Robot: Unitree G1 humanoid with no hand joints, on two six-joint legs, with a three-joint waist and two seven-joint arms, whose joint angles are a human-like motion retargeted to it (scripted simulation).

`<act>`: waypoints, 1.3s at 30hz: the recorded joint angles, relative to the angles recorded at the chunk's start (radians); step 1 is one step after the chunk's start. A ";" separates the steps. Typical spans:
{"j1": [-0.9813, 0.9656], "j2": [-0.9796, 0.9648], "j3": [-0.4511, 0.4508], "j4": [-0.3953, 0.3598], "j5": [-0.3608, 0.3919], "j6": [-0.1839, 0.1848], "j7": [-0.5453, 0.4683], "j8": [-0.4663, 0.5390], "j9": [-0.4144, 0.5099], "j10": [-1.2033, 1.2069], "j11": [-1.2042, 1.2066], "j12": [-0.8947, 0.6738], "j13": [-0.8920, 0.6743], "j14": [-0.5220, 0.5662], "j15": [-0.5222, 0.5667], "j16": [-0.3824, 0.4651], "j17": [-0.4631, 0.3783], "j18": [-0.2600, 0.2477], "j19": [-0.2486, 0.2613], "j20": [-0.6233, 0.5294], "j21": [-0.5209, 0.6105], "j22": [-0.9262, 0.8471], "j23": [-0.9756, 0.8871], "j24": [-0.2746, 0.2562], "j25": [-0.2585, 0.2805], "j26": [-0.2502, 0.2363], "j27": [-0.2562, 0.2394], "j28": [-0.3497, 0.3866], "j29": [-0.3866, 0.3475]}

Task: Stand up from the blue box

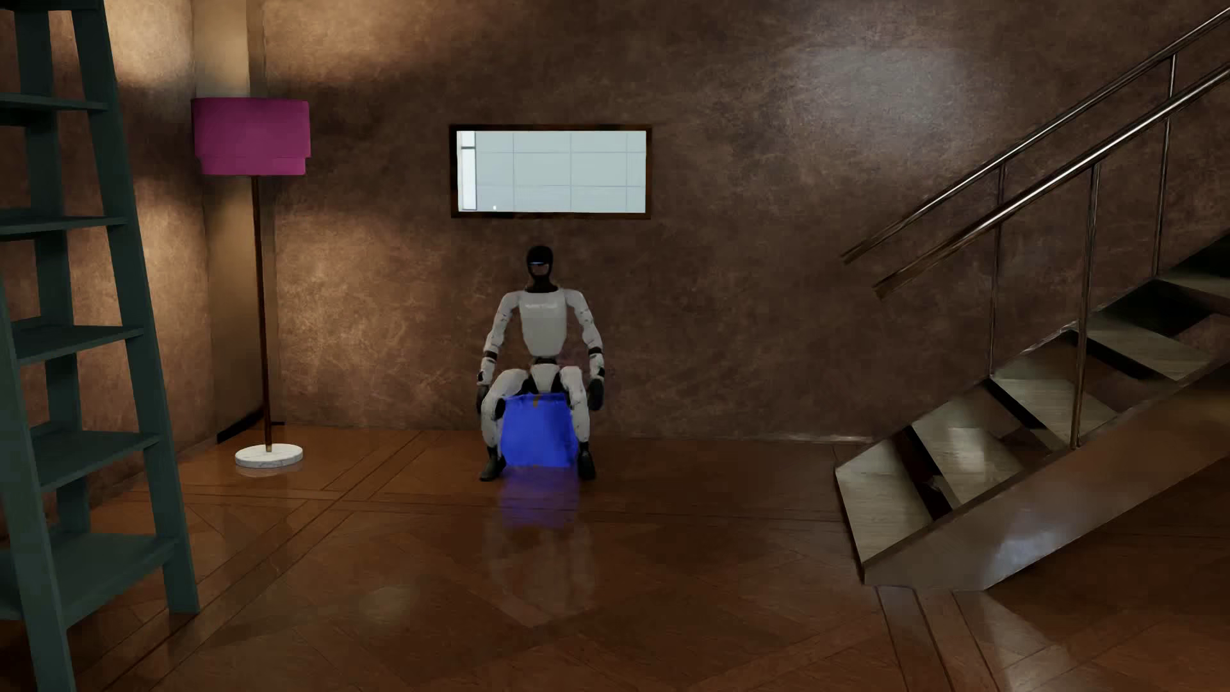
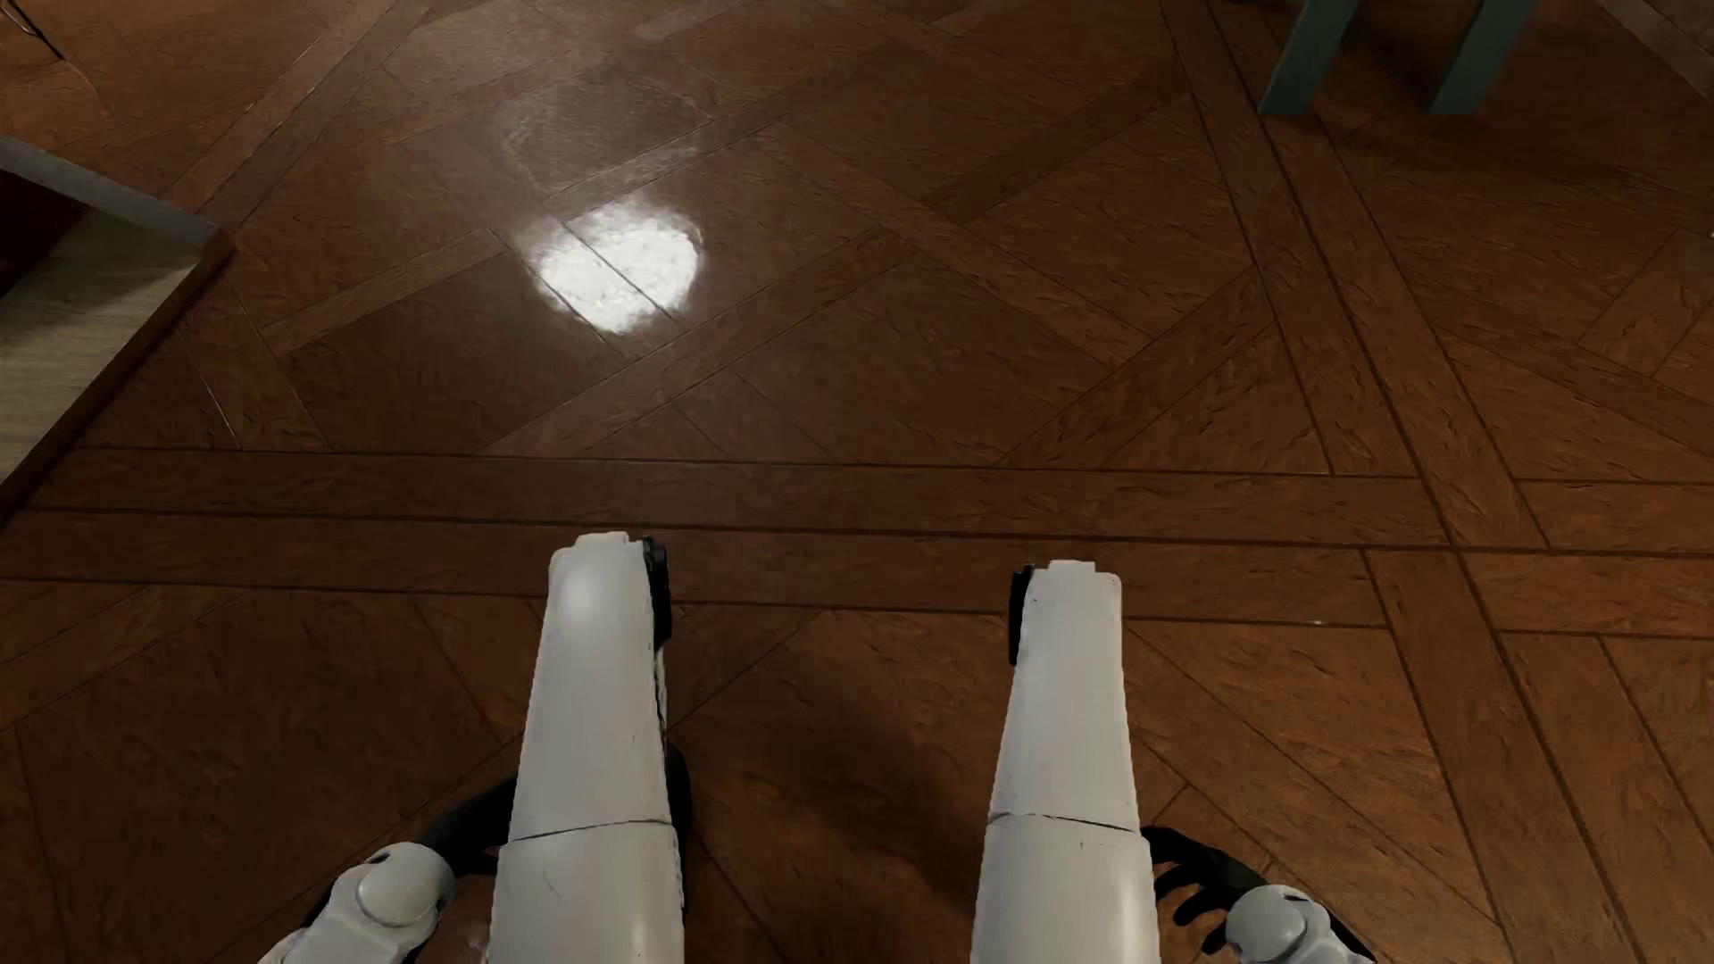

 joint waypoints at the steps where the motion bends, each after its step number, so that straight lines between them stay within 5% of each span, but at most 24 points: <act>1: -0.001 0.004 0.001 -0.004 0.003 -0.001 0.000 -0.001 -0.006 0.000 -0.001 0.018 0.040 0.003 0.001 -0.006 0.006 0.002 -0.004 -0.010 -0.020 0.046 0.024 0.058 -0.044 -0.017 -0.010 -0.040 0.024; 3: 0.006 0.009 0.001 -0.003 0.012 -0.004 0.000 -0.001 -0.009 -0.004 -0.004 0.075 0.112 0.006 0.007 -0.029 0.025 0.003 -0.009 -0.004 -0.054 0.091 0.049 0.123 -0.060 -0.030 -0.011 -0.077 0.043; 7: 0.024 0.023 0.002 -0.004 0.007 -0.001 0.003 -0.002 -0.009 -0.012 -0.010 0.162 0.208 0.015 0.014 -0.071 0.060 0.002 -0.010 0.038 -0.104 0.105 0.034 0.093 -0.007 -0.004 0.011 -0.077 0.037; 11: 0.043 0.040 0.002 -0.002 0.008 0.000 0.003 -0.003 -0.015 -0.014 -0.010 0.193 0.232 0.016 0.013 -0.089 0.086 0.001 -0.012 0.036 -0.076 0.042 -0.042 0.084 -0.038 -0.015 -0.011 -0.082 0.059; 16: 0.056 0.047 0.000 -0.010 0.011 0.004 0.004 -0.002 -0.021 -0.015 -0.006 0.174 0.199 0.014 0.012 -0.089 0.081 0.003 -0.019 0.027 -0.056 0.031 -0.092 0.065 -0.012 -0.017 -0.021 -0.062 0.048; 19: 0.059 0.046 -0.001 -0.008 0.015 0.006 0.004 0.000 -0.023 -0.015 -0.004 0.194 0.192 0.015 0.013 -0.053 0.042 0.003 -0.021 0.072 -0.079 -0.059 -0.157 -0.032 0.092 -0.002 0.007 0.015 -0.043; 23: 0.056 0.043 -0.001 -0.003 0.016 0.009 0.005 0.000 -0.013 -0.019 0.000 0.178 0.147 0.027 -0.025 0.044 -0.102 -0.012 -0.039 0.121 -0.052 -0.402 -0.521 -0.176 0.167 -0.024 -0.006 0.203 -0.243; 26: 0.036 0.035 -0.002 0.013 0.024 0.010 0.005 0.006 0.005 -0.012 0.011 0.065 -0.036 0.052 -0.074 0.156 -0.227 -0.033 -0.052 0.066 0.099 -0.661 -0.736 -0.188 0.104 -0.082 -0.059 0.304 -0.356; 27: 0.030 0.030 -0.002 0.018 0.028 0.007 0.008 0.006 0.013 -0.012 0.012 0.017 -0.113 0.059 -0.081 0.204 -0.278 -0.040 -0.057 0.037 0.171 -0.737 -0.801 -0.175 0.077 -0.076 -0.041 0.283 -0.348; 28: 0.019 0.021 -0.006 0.017 0.023 0.010 0.008 0.007 0.023 -0.009 0.013 -0.062 -0.221 0.060 -0.078 0.248 -0.312 -0.038 -0.051 -0.031 0.262 -0.774 -0.828 -0.143 0.031 -0.121 -0.099 0.278 -0.330; 33: -0.061 -0.082 -0.004 0.022 0.007 0.002 0.011 0.026 0.119 -0.009 0.010 -0.531 -0.705 0.032 -0.004 0.436 -0.396 -0.052 -0.006 -0.432 0.700 -0.933 -0.910 -0.021 -0.071 -0.165 -0.169 -0.066 -0.051; 34: -0.093 -0.117 -0.005 0.026 0.003 0.000 0.007 0.031 0.140 -0.007 0.012 -0.611 -0.775 0.025 -0.001 0.454 -0.401 -0.058 0.006 -0.502 0.765 -0.930 -0.913 -0.038 -0.085 -0.167 -0.187 -0.039 -0.065; 36: -0.167 -0.194 -0.003 0.040 0.003 -0.006 -0.003 0.039 0.191 0.004 0.017 -0.725 -0.866 0.013 -0.002 0.495 -0.414 -0.074 0.027 -0.569 0.852 -0.962 -0.931 -0.064 -0.079 -0.205 -0.202 0.083 -0.255; 39: -0.300 -0.321 -0.005 0.040 0.001 -0.016 -0.025 0.050 0.251 0.026 0.031 -0.819 -0.942 -0.015 -0.024 0.567 -0.500 -0.087 0.052 -0.614 0.869 -1.065 -1.051 -0.115 -0.033 -0.245 -0.230 0.244 -0.416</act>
